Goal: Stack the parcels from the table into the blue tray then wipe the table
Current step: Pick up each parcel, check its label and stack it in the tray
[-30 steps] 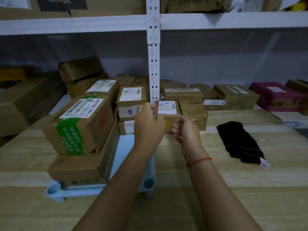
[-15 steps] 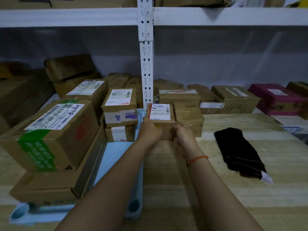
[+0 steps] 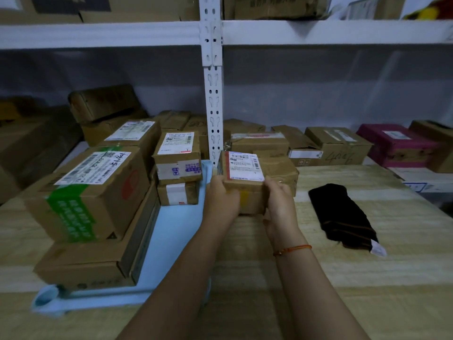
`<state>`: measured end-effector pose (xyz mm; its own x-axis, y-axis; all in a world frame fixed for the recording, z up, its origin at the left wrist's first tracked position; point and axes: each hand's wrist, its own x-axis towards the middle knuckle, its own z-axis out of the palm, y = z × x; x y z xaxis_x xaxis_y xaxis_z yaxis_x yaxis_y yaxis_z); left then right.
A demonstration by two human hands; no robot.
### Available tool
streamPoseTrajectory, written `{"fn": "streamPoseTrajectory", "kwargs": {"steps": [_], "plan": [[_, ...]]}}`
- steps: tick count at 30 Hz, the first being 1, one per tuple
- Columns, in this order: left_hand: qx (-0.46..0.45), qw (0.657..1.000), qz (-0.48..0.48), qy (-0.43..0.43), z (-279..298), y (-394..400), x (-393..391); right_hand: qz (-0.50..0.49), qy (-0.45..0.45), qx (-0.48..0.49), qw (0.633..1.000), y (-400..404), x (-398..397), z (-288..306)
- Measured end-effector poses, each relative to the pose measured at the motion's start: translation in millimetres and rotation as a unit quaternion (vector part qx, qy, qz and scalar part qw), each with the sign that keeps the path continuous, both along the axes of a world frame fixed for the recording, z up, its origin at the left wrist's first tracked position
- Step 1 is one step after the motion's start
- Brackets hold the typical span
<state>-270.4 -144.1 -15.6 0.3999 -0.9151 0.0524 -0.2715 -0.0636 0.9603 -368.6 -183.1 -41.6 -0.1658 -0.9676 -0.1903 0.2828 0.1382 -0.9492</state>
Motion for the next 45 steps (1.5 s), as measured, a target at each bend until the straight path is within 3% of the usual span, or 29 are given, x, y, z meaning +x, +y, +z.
{"fn": "streamPoseTrajectory", "kwargs": {"steps": [14,27,32,37,41,45], "plan": [[-0.118,0.987,0.019,0.107,-1,110,-26,-0.141,-0.065,-0.123,0.98,106,-11,-2],[-0.073,0.968,0.008,0.242,-8,131,5,-0.127,-0.105,-0.159,0.973,143,-2,1],[-0.042,0.945,-0.056,0.319,-3,132,14,-0.117,-0.115,-0.205,0.965,147,-5,-2],[-0.032,0.941,-0.116,0.317,0,132,12,-0.11,-0.13,-0.233,0.958,147,-8,-4],[-0.044,0.939,-0.113,0.322,-4,130,10,-0.092,-0.116,-0.236,0.96,145,-13,-4],[-0.073,0.944,-0.087,0.311,-8,127,11,-0.095,-0.032,-0.212,0.972,147,-16,-3]]}}
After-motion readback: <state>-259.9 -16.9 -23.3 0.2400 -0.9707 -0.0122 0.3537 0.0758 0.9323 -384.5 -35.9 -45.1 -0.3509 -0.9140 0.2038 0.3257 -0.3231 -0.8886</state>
